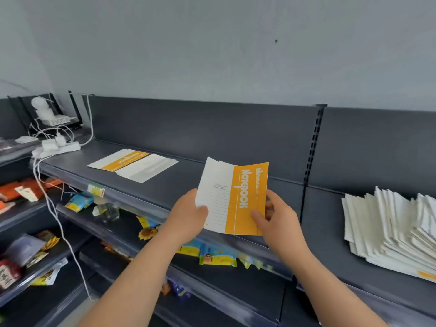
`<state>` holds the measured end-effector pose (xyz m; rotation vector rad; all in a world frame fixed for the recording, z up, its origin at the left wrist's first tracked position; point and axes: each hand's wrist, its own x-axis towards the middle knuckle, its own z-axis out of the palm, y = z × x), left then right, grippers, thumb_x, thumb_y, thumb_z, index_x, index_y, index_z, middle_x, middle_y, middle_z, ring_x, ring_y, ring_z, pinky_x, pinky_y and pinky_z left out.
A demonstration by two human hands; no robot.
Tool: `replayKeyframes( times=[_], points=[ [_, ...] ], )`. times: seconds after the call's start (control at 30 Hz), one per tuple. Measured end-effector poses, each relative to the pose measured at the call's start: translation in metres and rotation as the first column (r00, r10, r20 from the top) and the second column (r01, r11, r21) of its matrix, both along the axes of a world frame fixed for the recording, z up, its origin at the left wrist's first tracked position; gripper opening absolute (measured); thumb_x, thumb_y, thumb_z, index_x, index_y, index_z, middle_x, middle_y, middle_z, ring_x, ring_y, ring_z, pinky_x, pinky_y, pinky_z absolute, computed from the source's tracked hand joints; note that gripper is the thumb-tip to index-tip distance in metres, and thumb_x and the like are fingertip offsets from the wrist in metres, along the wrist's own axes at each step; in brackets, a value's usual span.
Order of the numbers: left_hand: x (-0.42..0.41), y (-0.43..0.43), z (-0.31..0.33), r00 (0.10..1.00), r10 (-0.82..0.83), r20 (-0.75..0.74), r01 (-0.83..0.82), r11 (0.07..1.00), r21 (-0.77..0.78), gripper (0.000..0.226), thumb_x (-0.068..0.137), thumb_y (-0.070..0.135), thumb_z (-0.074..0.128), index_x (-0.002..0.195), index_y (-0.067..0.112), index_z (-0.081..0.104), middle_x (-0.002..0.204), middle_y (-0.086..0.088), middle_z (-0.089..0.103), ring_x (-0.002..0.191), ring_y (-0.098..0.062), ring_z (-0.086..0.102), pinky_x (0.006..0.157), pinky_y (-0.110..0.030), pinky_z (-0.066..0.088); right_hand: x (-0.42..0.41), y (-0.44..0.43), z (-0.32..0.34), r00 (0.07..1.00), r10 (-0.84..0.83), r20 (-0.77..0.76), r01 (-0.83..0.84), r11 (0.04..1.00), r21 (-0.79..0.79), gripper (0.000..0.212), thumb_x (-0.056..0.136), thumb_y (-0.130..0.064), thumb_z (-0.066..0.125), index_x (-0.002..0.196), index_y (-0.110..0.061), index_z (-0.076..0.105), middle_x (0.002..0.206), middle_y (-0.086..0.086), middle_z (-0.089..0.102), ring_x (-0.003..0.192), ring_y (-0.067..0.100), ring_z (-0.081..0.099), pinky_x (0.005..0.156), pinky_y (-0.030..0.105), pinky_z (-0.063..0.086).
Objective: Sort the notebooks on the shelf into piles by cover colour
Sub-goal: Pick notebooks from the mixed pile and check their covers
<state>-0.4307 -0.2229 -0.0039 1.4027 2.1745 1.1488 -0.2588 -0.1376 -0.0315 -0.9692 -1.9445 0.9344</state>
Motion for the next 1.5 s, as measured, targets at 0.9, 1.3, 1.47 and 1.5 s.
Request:
replayKeyframes(
  times=[0.9, 1.3, 1.47, 1.5],
  points=[
    [-0.245, 0.109, -0.055, 0.996, 0.007, -0.088, -0.03, 0.963, -0.269, 0.033, 0.093, 0.008, 0.038, 0.122, 0.017, 0.051, 0.12, 0.002, 0.058, 0.099, -0.014, 0.054, 0.077, -0.022, 0.04, -0.245, 0.105, -0.04, 0.892, -0.026, 0.452, 0.002, 0.999, 0.053, 0.019, 0.092, -0.033, 0.051, 0.107, -0.021, 0.052, 0.101, -0.005, 0.063, 0.091, 0.016, 0.061, 0.088, 0.037, 0.049],
    [-0.289, 0.133, -0.062, 0.947, -0.157, -0.281, 0.031, 0.913, -0.408, 0.029, 0.097, 0.019, 0.039, 0.126, 0.015, 0.042, 0.126, -0.007, 0.04, 0.112, -0.022, 0.043, 0.096, -0.033, 0.042, -0.278, 0.095, -0.04, 0.74, -0.197, 0.643, 0.159, 0.98, 0.117, 0.028, 0.092, -0.048, 0.046, 0.094, -0.021, 0.053, 0.086, -0.006, 0.062, 0.081, 0.014, 0.061, 0.089, 0.033, 0.047],
    [-0.29, 0.125, -0.07, 0.905, -0.161, -0.393, 0.016, 0.938, -0.347, 0.037, 0.099, 0.023, 0.035, 0.135, 0.015, 0.034, 0.137, -0.005, 0.031, 0.12, -0.021, 0.035, 0.098, -0.031, 0.037, -0.284, 0.087, -0.041, 0.735, -0.252, 0.629, 0.218, 0.967, 0.132, 0.032, 0.09, -0.049, 0.047, 0.089, -0.018, 0.055, 0.077, -0.005, 0.06, 0.075, 0.013, 0.059, 0.089, 0.034, 0.047],
    [-0.291, 0.124, -0.071, 0.895, -0.162, -0.415, 0.019, 0.944, -0.328, 0.035, 0.099, 0.024, 0.034, 0.133, 0.015, 0.036, 0.136, -0.004, 0.033, 0.118, -0.02, 0.035, 0.097, -0.03, 0.037, -0.285, 0.085, -0.042, 0.737, -0.263, 0.622, 0.228, 0.964, 0.137, 0.031, 0.09, -0.049, 0.047, 0.087, -0.018, 0.054, 0.076, -0.005, 0.058, 0.073, 0.013, 0.057, 0.089, 0.035, 0.047]
  ],
)
